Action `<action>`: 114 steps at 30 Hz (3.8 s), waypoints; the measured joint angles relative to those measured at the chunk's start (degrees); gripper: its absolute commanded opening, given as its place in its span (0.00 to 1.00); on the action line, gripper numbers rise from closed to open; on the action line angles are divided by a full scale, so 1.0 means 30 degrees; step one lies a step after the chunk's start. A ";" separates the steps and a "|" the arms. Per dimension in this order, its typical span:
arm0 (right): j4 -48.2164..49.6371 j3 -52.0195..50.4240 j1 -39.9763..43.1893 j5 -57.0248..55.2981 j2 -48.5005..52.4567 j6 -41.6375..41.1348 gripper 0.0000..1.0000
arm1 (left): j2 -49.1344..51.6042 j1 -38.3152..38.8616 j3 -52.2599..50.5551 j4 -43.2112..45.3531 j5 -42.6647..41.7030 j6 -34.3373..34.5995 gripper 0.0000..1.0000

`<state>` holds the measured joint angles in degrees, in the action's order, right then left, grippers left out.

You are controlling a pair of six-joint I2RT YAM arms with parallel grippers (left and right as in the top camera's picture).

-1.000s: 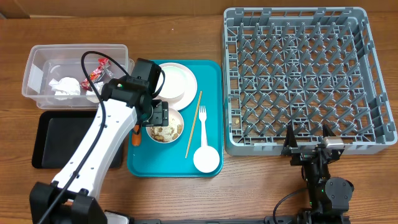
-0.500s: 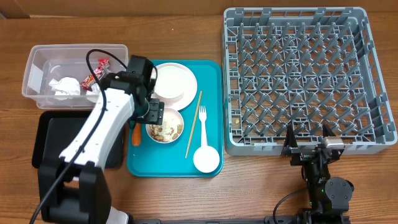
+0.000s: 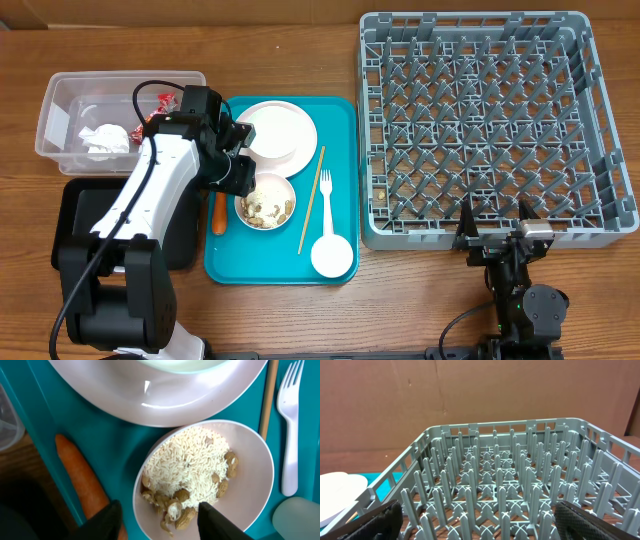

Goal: Sort waste into correct bins and load items into the dishwasher
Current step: 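Close the left gripper on the pink bowl's rim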

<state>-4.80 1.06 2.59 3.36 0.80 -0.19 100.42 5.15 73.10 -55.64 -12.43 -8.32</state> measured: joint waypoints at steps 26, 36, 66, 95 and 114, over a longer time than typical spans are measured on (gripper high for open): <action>0.0007 0.0000 0.0000 0.0000 0.0000 0.0007 1.00 | 0.0007 0.0000 -0.3096 0.4124 0.0124 -0.0386 0.42; -0.0007 0.0000 0.0000 0.0007 0.0000 0.0000 1.00 | 0.0007 0.0000 -0.3126 0.4925 0.0124 -0.0386 0.39; 0.0000 0.0000 0.0000 0.0007 0.0000 0.0007 1.00 | 0.0007 0.0000 -0.3883 0.5493 0.0211 -0.0437 0.25; -0.0007 0.0000 0.0000 0.0007 0.0000 0.0000 1.00 | 0.0029 0.0000 -0.3920 0.3315 0.0175 0.1115 0.38; 0.0000 0.0000 0.0000 0.0007 0.0000 0.0000 1.00 | 0.0036 0.0000 -0.3963 0.3905 0.0816 0.2295 0.22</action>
<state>-4.80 1.06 2.59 3.38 0.80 -0.19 100.53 5.15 61.21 -43.92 -9.98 -1.43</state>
